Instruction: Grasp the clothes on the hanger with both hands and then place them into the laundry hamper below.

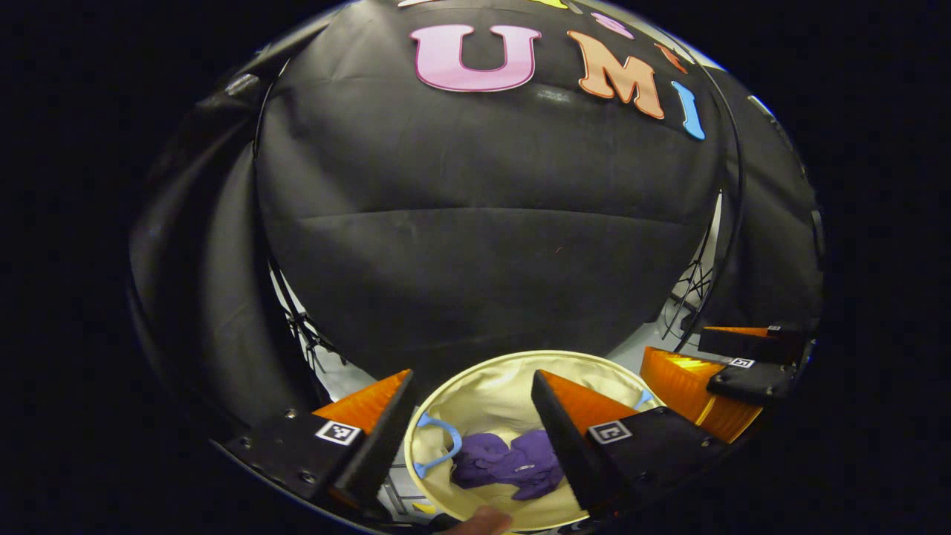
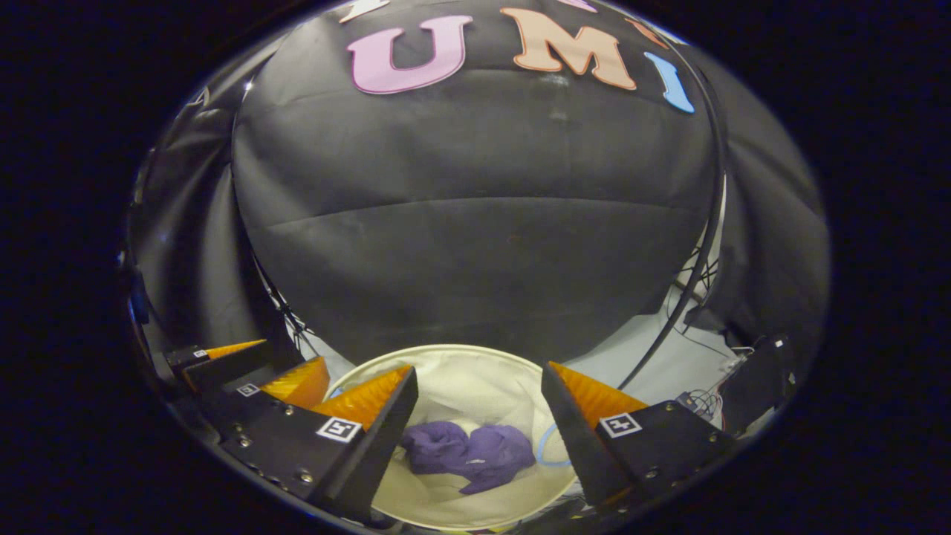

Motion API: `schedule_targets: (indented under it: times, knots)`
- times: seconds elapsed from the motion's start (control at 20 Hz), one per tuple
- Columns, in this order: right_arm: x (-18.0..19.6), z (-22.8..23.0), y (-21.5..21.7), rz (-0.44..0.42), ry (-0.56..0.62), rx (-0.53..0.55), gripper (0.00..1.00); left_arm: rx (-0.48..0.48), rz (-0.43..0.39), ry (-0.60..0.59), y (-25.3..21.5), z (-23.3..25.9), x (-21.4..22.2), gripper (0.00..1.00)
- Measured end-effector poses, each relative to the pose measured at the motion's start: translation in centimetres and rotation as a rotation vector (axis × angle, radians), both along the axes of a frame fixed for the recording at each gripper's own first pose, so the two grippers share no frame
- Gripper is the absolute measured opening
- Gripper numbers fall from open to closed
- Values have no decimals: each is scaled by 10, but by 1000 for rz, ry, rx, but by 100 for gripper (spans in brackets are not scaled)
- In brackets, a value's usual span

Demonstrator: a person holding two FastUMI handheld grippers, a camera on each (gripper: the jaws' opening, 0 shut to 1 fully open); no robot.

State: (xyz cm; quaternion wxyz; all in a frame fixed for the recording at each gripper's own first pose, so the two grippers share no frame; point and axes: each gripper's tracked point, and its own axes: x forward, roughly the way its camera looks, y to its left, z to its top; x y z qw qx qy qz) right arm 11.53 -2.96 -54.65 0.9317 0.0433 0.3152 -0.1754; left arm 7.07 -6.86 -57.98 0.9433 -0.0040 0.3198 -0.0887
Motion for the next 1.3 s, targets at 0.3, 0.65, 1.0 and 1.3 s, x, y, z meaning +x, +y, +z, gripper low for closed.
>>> schedule_targets:
  times: [0.3,0.65,1.0,1.3]
  knots:
    - [-5,22,-1,-5,-30,-26,100,-17,32,-7,11,12,5,98]
    - [3,66,-5,-13,-92,-14,100,-59,34,-66,9,60,6,97]
    - [7,126,2,16,-181,6,100,-87,25,-110,10,110,10,97]
    - [14,190,-4,31,-277,-25,100,-83,15,-217,12,187,20,97]
